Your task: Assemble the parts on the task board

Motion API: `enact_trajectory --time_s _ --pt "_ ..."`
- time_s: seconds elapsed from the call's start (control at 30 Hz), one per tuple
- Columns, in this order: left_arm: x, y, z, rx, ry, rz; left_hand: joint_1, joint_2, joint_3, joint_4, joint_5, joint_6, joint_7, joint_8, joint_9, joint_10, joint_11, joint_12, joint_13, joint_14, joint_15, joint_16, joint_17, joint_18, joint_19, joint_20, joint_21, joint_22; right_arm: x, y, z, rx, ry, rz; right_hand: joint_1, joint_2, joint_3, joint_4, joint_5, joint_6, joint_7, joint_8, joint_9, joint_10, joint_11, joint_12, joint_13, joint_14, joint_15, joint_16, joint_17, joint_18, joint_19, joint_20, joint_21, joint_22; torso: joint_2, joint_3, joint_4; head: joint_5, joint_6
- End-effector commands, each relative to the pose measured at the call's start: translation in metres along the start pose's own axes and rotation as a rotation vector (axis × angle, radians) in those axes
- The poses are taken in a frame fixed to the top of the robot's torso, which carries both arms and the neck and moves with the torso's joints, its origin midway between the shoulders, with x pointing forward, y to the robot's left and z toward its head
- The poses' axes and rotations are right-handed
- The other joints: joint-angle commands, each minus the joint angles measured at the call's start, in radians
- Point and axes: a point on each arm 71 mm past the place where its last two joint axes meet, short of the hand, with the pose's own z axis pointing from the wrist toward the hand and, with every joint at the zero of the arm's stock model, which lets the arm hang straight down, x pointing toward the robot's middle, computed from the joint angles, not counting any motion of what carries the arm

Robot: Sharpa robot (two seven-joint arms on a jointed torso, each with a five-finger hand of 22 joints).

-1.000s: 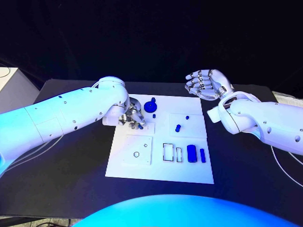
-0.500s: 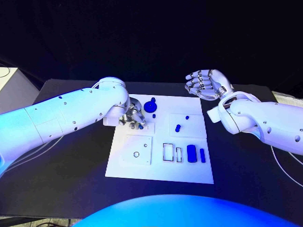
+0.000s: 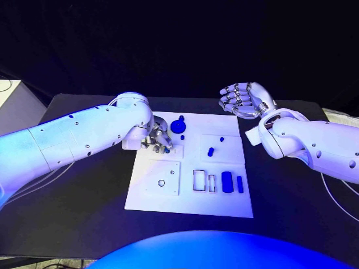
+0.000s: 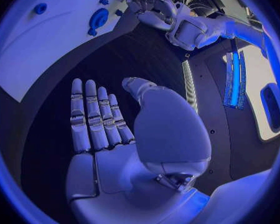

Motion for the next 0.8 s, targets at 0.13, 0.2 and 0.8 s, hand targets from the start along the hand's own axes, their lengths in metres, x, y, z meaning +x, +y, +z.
enact_trajectory --time_s 0.13,0.2,0.8 --pt "0.0038 0.0 0.0005 0.006 0.018 0.013 0.003 0.011 0.267 -0.267 0.006 0.006 0.001 0.004 0.002 0.006 -0.004 0.004 0.0 0.067 -0.005 0.006 0.165 -0.02 0.007 -0.003 0.005 0.001 0.0015 0.0008 -0.0002 -0.014 0.014 0.004 -0.013 0.0 0.0 -0.006 0.004 0.009 0.059 -0.002 -0.002 0.006 0.004 -0.003 -0.002 0.001 0.007 -0.006 -0.002 0.012 -0.008 0.001 -0.002 -0.003 0.0 0.0 0.0001 0.001 0.0" --pt "0.0041 0.0003 -0.0001 0.009 0.021 0.013 0.003 0.011 0.267 -0.267 0.006 0.006 0.001 0.004 0.002 0.006 -0.004 0.004 0.0 0.067 -0.005 0.006 0.165 -0.02 0.007 -0.003 0.005 0.001 0.0016 0.0005 -0.0003 -0.013 0.015 0.004 -0.013 0.0 0.0 -0.006 0.004 0.009 0.059 -0.002 -0.002 0.006 0.004 -0.003 -0.002 0.001 0.007 -0.006 -0.002 0.012 -0.008 0.001 -0.002 -0.003 0.0 -0.0002 0.0002 0.001 0.0" --pt "0.0037 0.0079 -0.0028 0.016 0.046 -0.012 0.003 0.009 0.284 -0.287 -0.005 0.011 -0.001 0.0 0.002 0.008 -0.006 0.003 0.003 0.069 -0.008 0.007 0.169 -0.02 0.009 -0.005 0.009 0.004 0.0028 -0.0007 -0.0009 -0.009 0.018 0.005 -0.014 0.0 0.0 -0.007 0.004 0.01 0.059 -0.002 -0.002 0.007 0.004 -0.004 -0.004 0.001 0.007 -0.007 -0.003 0.013 -0.008 0.001 -0.002 -0.006 -0.001 0.0006 0.0007 0.002 0.0"
